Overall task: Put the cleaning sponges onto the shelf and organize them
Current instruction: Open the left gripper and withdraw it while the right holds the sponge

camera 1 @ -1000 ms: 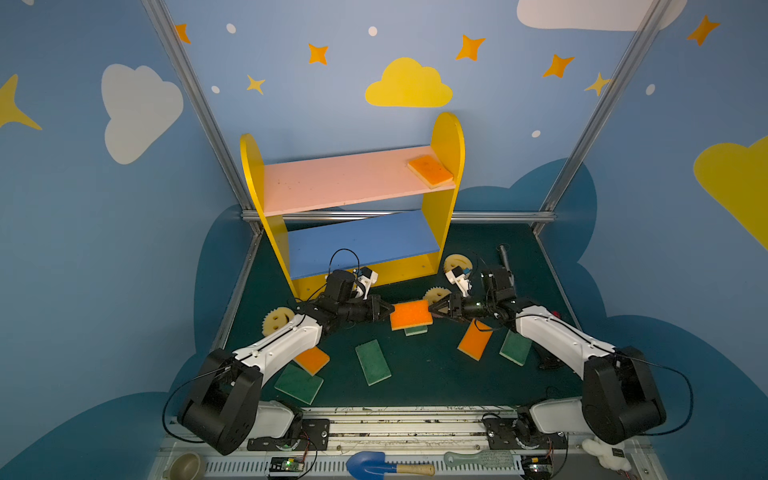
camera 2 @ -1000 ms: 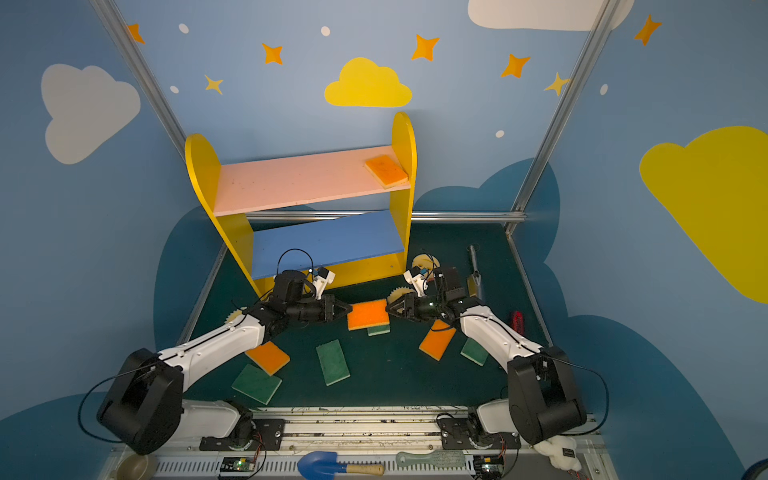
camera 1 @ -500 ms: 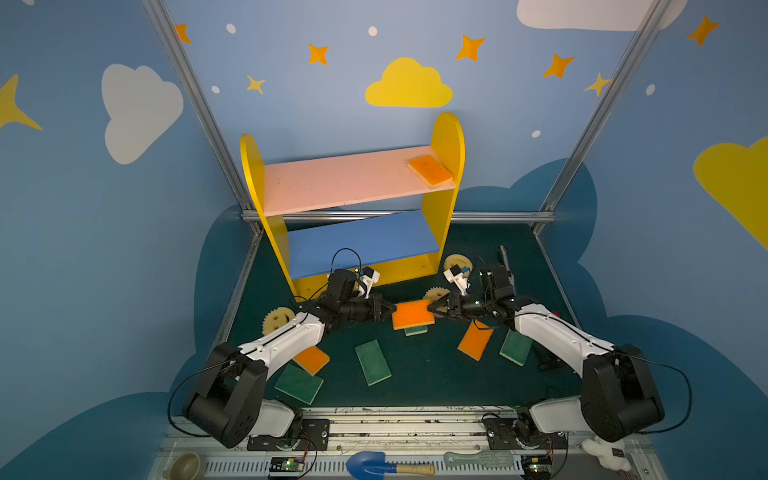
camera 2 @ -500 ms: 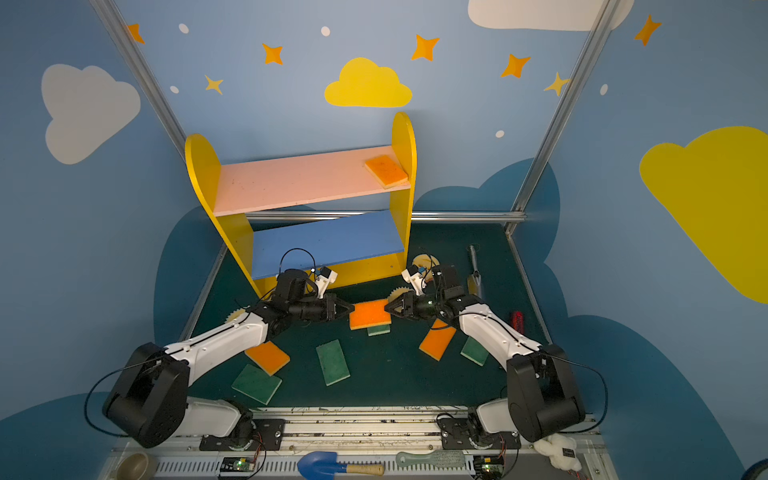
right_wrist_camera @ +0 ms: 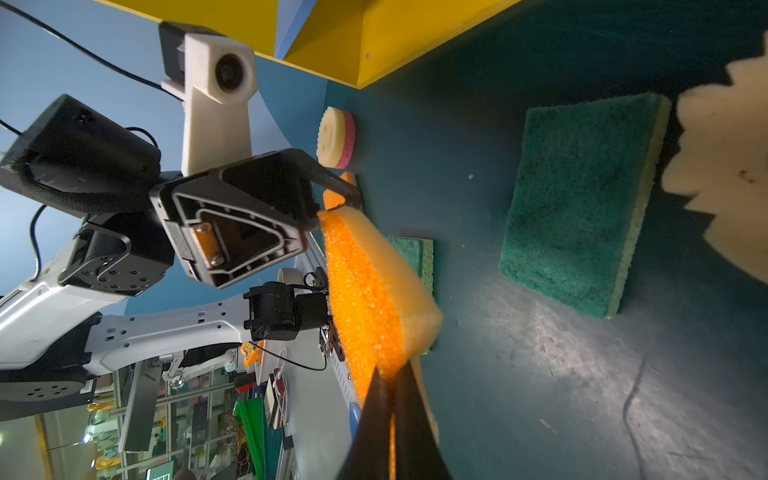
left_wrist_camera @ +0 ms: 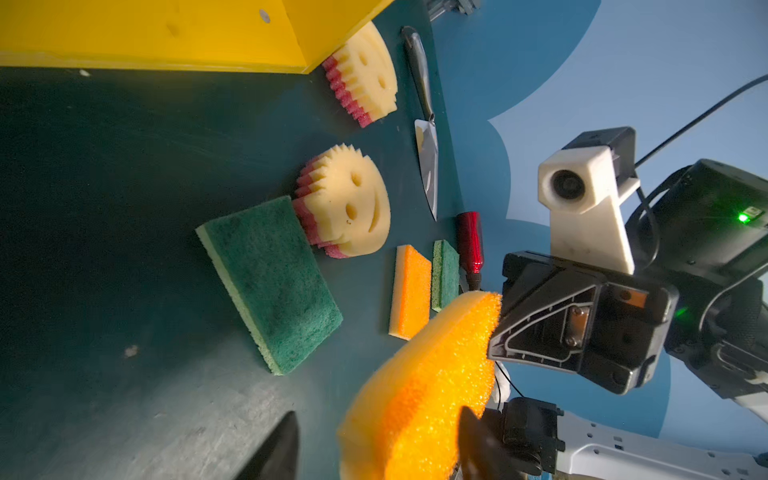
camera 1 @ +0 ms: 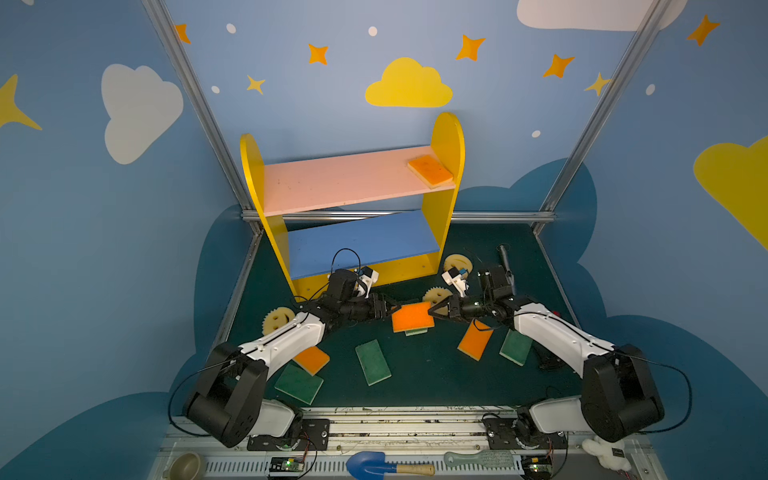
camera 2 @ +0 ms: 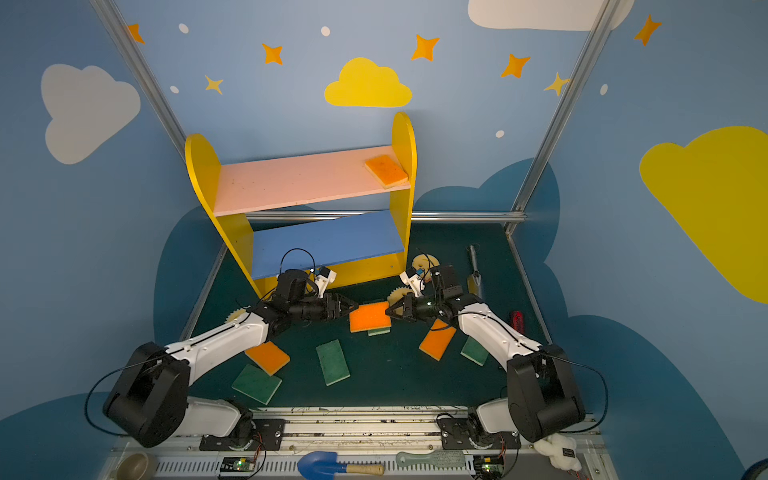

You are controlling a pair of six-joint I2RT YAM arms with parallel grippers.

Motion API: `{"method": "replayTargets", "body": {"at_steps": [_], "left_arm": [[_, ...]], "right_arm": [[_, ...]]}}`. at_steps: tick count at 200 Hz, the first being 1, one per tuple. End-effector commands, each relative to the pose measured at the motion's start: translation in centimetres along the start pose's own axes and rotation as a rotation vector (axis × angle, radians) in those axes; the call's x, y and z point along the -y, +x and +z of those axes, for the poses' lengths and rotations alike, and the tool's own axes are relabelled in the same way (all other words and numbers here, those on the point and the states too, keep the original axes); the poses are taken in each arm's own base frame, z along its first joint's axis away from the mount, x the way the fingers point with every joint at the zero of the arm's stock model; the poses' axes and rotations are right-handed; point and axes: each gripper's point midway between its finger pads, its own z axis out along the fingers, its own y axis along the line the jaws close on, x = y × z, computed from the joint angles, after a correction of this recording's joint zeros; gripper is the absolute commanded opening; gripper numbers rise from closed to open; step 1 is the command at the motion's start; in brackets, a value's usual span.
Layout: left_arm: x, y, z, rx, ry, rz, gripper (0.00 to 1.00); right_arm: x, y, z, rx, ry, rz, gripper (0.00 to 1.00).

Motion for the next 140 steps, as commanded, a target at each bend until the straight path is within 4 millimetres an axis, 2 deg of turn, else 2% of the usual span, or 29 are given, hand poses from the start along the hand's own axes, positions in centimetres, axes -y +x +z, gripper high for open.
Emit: {"method": "replayTargets", "body": {"at_steps": [1,17,38,57,102,140], "left_arm": [[-0.7,-1.0,-2.4,0.103,-0.106,0.03,0.92],[-1.8,-1.2,-4.1,0.18,-0.179,0.02,0.99],[-3.6,-1.3,-6.2,0.275,-0.258,-0.002,0.99],[-4.2,-0.9,-7.3,0.316,-0.277,-0.004,0.99],[-4.7,-0.1,-7.7,0.318,-0.28,-0.025,1.0],[-5.1,0.3,-7.5,0.33,-0.257,-0.025,1.0]], "right_arm": [[-1.4,-0.9,-0.6,0.021,0.002,0.032,0.0],[-1.7,-1.3,-1.2,0.056,0.022,0.058,0.0],[-2.1,-1.9,-2.9,0.129,0.068,0.088,0.0],[-3.6,-3.1,-4.8,0.238,0.067,0.096,0.0],[-8.0,-8.2,-9.8,0.584,0.014,0.106,0.0],[-12.2,-12.2,-12.9,0.77,-0.107,0.121,0.0]]}}
